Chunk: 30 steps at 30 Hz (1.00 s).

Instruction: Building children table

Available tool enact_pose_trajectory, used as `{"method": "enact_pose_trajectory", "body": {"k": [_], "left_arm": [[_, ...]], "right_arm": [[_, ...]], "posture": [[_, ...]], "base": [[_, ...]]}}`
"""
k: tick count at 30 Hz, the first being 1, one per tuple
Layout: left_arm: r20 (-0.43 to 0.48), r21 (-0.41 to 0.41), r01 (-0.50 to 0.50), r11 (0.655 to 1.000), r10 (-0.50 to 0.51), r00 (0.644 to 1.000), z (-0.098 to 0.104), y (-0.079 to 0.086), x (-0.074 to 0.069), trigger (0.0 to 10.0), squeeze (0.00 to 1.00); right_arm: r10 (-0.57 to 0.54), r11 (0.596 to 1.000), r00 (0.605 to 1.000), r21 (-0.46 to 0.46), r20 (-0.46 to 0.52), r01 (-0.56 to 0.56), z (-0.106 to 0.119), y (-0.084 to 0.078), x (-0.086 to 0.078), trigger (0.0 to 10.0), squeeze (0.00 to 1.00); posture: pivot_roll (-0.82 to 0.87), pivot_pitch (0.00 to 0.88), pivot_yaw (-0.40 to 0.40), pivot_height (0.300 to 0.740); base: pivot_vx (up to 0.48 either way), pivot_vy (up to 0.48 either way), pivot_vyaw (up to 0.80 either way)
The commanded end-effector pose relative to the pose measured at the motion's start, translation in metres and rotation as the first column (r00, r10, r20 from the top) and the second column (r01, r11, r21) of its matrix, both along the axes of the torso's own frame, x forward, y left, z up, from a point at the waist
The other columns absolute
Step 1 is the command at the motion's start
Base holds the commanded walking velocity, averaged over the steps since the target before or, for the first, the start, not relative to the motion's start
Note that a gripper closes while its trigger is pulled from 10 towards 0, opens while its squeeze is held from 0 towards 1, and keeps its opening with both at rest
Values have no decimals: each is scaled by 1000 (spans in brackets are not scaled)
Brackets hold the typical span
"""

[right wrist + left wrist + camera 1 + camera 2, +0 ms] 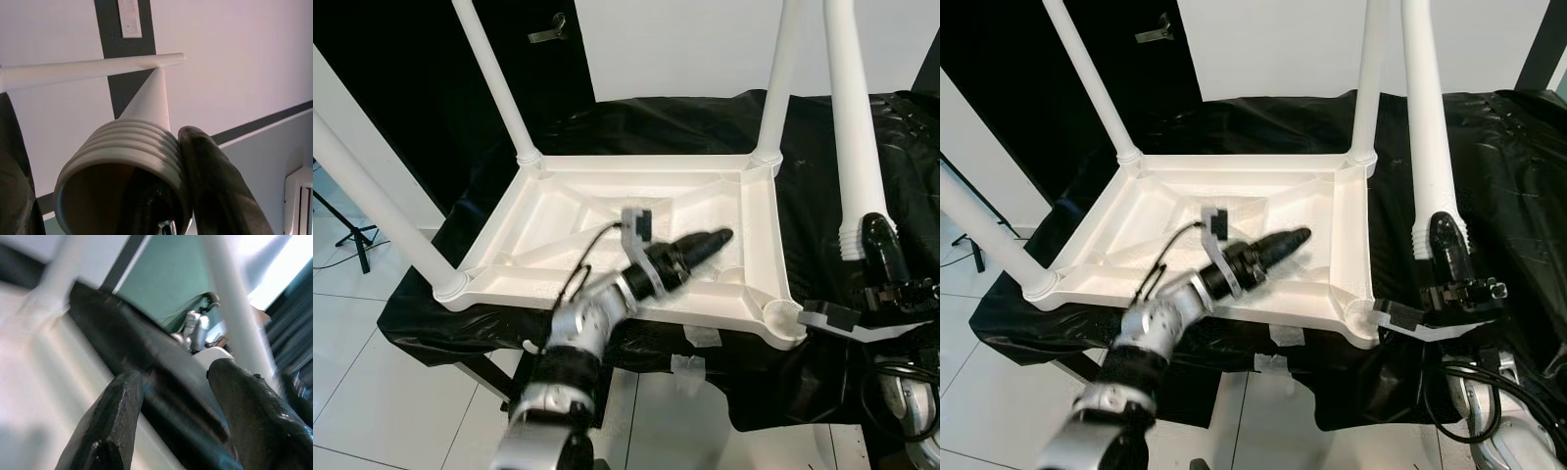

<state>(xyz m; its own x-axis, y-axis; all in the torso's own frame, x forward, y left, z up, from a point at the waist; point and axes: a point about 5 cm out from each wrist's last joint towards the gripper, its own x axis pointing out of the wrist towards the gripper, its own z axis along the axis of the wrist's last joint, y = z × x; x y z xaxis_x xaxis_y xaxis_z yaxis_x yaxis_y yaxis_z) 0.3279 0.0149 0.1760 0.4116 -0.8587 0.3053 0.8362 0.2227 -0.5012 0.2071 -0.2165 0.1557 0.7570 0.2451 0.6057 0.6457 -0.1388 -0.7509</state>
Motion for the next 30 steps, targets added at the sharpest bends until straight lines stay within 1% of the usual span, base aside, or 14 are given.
{"method": "enact_pose_trajectory", "body": {"k": [1, 6, 11, 12, 13, 14, 15, 17, 19, 21, 23, 24, 26, 30], "left_arm": [[24, -103, 124, 987, -122, 992, 12, -34, -13, 10000, 0], [-11, -112, 141, 984, -143, 990, 9, -35, -16, 10000, 0], [-29, -134, 151, 979, -157, 987, 10, -36, -17, 10000, 0], [-40, -191, 185, 964, -196, 980, 16, -37, -17, 10000, 0], [-40, -191, 185, 964, -196, 980, 16, -37, -17, 10000, 0], [-40, -210, 194, 958, -207, 978, 18, -37, -17, 10000, 0], [-59, -259, 183, 948, -205, 977, 22, -33, -14, 10000, 0], [-66, -273, 177, 946, -202, 977, 23, -32, -12, 10000, 0], [-97, -314, 149, 938, -188, 977, 26, -27, -6, 10000, 0], [-97, -314, 149, 938, -188, 977, 26, -27, -6, 10000, 0], [-121, -350, 128, 928, -180, 976, 29, -23, -1, 10000, 0], [-150, -394, 98, 914, -170, 974, 32, -17, 5, 10000, 0], [-162, -423, 78, 903, -160, 974, 36, -12, 10, 10000, 0], [-146, -408, 82, 909, -154, 977, 39, -7, 12, 10000, 0]], "right_arm": [[153, 987, 988, -57, 6, -153, 2, 22, -5, 0, 0], [153, 987, 983, -66, 98, -147, 32, 24, -8, 0, 0], [169, 984, 978, -77, 121, -160, 40, 26, -10, 0, 0], [194, 978, 975, -96, 109, -184, 43, 27, -18, 0, 0], [194, 978, 975, -96, 109, -184, 43, 27, -18, 0, 0], [196, 977, 976, -100, 96, -186, 41, 26, -20, 0, 0], [184, 979, 982, -101, 50, -178, 27, 22, -22, 0, 0], [182, 979, 982, -102, 38, -178, 23, 21, -23, 0, 0], [189, 977, 982, -98, -1, -188, 10, 23, -25, 0, 0], [189, 977, 982, -98, -1, -188, 10, 23, -25, 0, 0], [193, 976, 981, -97, -21, -194, 4, 23, -26, 0, 0], [199, 975, 979, -96, -38, -202, -2, 24, -29, 0, 0], [203, 974, 978, -96, -49, -207, -7, 25, -31, 0, 0], [212, 971, 974, -96, -75, -219, -18, 25, -33, 0, 0]], "posture": [[-26, 0, 89, 740], [-44, 0, 99, 740], [-49, 0, 100, 740], [-52, 0, 99, 740], [-52, 0, 99, 740], [-52, 0, 99, 740], [-51, 0, 97, 740], [-51, 0, 97, 740], [-47, 0, 94, 740], [-47, 0, 94, 740], [-47, 0, 94, 740], [-43, 0, 94, 740], [-39, 0, 92, 740], [-37, 0, 93, 740]], "base": [[0, 0, 0], [0, 0, 0], [0, 0, 0], [0, 0, 0], [0, 0, 0], [0, 0, 0], [0, 0, 0], [0, 0, 0], [0, 0, 0], [0, 0, 0], [0, 0, 0], [0, 0, 0], [0, 0, 0], [0, 0, 0]]}}
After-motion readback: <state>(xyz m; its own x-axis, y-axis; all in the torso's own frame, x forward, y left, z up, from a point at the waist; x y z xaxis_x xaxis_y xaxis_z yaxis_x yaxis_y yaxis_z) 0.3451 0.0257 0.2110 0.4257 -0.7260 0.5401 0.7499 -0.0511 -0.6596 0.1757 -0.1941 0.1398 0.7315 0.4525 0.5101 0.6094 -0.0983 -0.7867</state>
